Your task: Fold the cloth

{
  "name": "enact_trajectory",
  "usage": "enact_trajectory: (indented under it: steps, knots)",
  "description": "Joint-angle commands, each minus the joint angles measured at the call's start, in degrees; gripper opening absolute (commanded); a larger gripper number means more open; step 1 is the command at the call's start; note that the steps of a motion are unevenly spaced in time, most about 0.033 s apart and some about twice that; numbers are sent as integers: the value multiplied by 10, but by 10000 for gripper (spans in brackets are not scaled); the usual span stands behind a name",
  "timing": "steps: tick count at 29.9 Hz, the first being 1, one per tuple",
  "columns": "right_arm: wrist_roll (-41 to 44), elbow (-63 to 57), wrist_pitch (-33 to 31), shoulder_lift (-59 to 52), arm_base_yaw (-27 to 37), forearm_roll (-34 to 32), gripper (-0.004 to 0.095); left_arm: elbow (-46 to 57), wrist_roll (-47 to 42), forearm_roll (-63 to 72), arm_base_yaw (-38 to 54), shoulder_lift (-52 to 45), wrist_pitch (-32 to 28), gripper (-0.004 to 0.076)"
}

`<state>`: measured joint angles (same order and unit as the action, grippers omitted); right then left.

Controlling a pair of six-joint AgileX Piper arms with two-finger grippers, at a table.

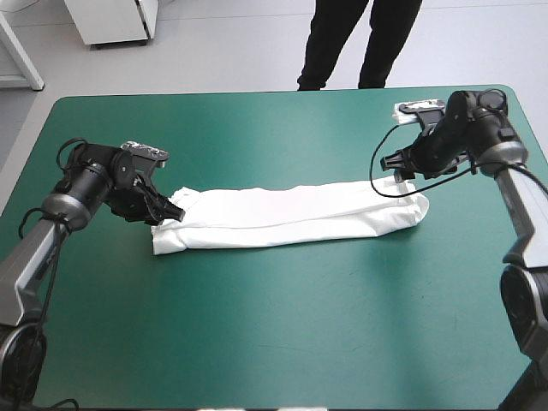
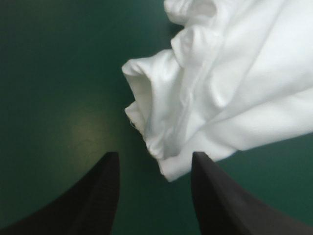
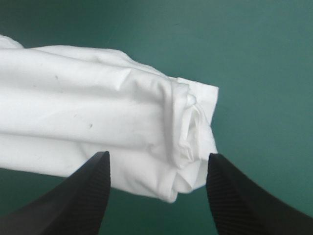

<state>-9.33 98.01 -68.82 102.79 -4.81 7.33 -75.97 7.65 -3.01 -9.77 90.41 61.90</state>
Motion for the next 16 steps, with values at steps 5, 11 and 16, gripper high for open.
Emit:
enact_trajectory:
  steps: [5,11,16]
  knots:
    - [8,-22,-10,-163,17,-25,564,-46,57,181,-3,-130,5,351]
    - [29,-134,4,-280,17,-67,564,-51,111,332,-3,-131,-14,351]
    - [63,-227,27,-377,17,-109,564,-51,166,427,-9,-103,-39,351]
